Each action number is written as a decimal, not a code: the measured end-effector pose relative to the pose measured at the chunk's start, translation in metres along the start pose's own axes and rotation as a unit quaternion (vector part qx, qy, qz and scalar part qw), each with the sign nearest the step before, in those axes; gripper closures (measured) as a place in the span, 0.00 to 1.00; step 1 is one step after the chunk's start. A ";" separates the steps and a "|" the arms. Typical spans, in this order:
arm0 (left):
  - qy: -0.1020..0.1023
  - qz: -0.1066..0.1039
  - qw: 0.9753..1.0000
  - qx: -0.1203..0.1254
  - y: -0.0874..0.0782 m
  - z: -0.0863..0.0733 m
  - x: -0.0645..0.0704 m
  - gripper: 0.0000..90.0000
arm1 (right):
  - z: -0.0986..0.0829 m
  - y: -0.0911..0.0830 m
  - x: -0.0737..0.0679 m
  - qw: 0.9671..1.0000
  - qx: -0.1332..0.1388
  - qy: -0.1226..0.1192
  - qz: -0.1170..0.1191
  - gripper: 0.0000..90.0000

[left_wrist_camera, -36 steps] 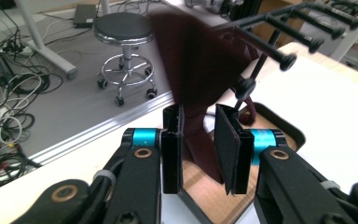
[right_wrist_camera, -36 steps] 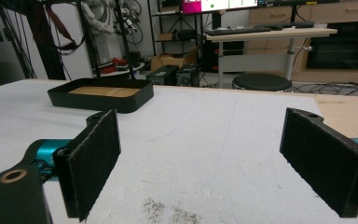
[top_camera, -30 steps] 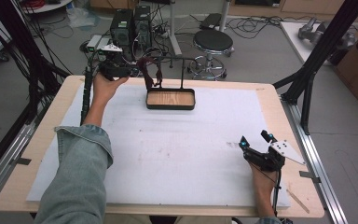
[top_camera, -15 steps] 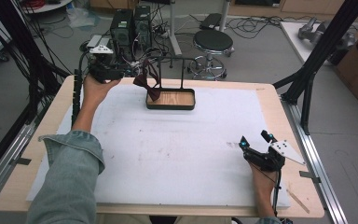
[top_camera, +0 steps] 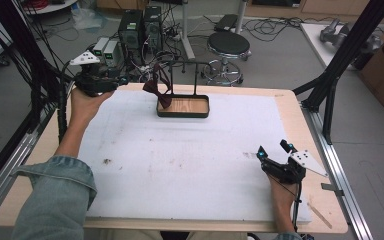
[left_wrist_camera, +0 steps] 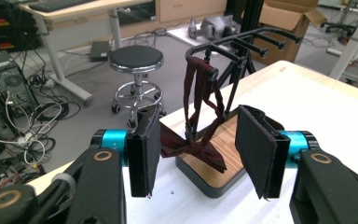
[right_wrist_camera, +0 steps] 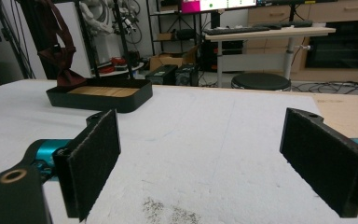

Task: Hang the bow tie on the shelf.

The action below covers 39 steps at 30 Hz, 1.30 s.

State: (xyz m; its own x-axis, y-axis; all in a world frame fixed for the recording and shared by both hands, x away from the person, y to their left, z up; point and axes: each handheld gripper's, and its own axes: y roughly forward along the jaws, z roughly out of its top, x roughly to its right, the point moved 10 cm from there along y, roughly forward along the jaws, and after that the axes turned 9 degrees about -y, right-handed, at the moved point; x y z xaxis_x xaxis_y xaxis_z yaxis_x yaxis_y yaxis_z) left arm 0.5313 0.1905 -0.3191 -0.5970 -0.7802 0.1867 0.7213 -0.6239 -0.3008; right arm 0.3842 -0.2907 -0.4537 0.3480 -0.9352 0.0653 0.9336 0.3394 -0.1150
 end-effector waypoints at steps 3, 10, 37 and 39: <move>-0.001 0.000 1.000 0.014 -0.011 -0.001 0.002 0.54 | 0.000 0.000 0.000 1.000 0.000 -0.001 0.000 0.13; -0.004 0.003 0.999 0.037 -0.037 -0.008 0.010 0.47 | 0.000 0.000 0.000 1.000 -0.001 0.002 -0.002 0.13; -0.014 0.028 0.998 0.050 -0.090 -0.114 0.028 0.41 | -0.001 0.000 -0.001 1.000 -0.004 0.000 -0.002 0.13; -0.013 0.034 0.999 0.041 -0.089 -0.125 0.030 0.41 | -0.001 0.000 -0.001 1.000 -0.004 0.000 -0.002 0.13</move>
State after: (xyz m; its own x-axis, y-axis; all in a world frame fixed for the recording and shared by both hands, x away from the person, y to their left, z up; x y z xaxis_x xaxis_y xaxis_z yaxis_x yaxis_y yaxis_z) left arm 0.4053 0.2287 -0.4036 -0.5373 -0.8209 0.1933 0.7864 -0.5705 -0.2367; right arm 0.3838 -0.2900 -0.4546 0.3445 -0.9365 0.0655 0.9341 0.3350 -0.1233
